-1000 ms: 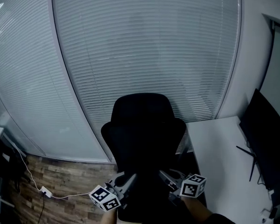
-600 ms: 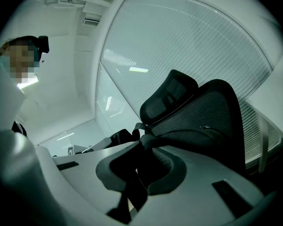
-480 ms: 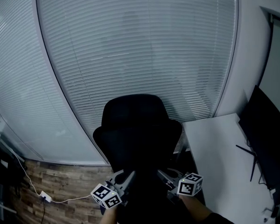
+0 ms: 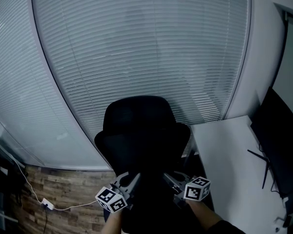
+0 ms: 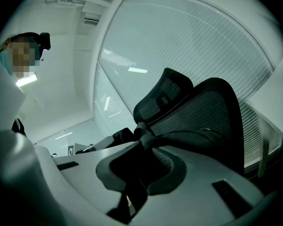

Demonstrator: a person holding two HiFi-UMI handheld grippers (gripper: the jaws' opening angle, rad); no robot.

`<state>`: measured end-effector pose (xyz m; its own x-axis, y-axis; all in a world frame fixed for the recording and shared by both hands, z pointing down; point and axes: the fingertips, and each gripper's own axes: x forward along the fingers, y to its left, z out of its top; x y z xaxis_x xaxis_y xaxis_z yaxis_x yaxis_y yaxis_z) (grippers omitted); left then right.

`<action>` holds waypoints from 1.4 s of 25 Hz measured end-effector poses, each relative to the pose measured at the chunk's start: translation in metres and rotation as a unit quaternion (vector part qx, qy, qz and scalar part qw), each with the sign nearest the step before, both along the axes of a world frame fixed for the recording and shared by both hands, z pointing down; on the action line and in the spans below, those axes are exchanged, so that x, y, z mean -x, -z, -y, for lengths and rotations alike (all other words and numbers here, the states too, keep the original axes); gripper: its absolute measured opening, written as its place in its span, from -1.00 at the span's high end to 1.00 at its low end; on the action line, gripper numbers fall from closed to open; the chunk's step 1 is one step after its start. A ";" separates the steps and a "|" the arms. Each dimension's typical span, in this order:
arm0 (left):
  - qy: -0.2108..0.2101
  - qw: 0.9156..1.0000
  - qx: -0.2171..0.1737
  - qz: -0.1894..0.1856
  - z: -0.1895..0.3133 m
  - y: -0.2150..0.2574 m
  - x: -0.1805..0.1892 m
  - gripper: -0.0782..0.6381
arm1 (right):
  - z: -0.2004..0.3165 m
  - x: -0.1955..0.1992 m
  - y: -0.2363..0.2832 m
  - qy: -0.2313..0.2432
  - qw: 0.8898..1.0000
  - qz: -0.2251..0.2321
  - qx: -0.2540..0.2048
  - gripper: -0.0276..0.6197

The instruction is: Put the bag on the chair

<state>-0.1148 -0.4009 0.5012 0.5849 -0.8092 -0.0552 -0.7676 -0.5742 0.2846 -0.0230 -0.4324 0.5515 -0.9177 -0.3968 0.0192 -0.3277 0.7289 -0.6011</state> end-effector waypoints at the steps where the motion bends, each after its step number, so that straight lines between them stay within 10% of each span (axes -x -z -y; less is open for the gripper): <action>1: 0.001 1.000 0.001 -0.001 0.002 -0.003 0.000 0.65 | 0.002 0.000 -0.003 0.000 1.000 -0.001 -0.002 0.74; 35: 0.046 0.996 0.065 0.048 0.035 -0.089 0.013 0.65 | 0.033 0.025 -0.071 0.016 0.997 -0.079 -0.022 0.74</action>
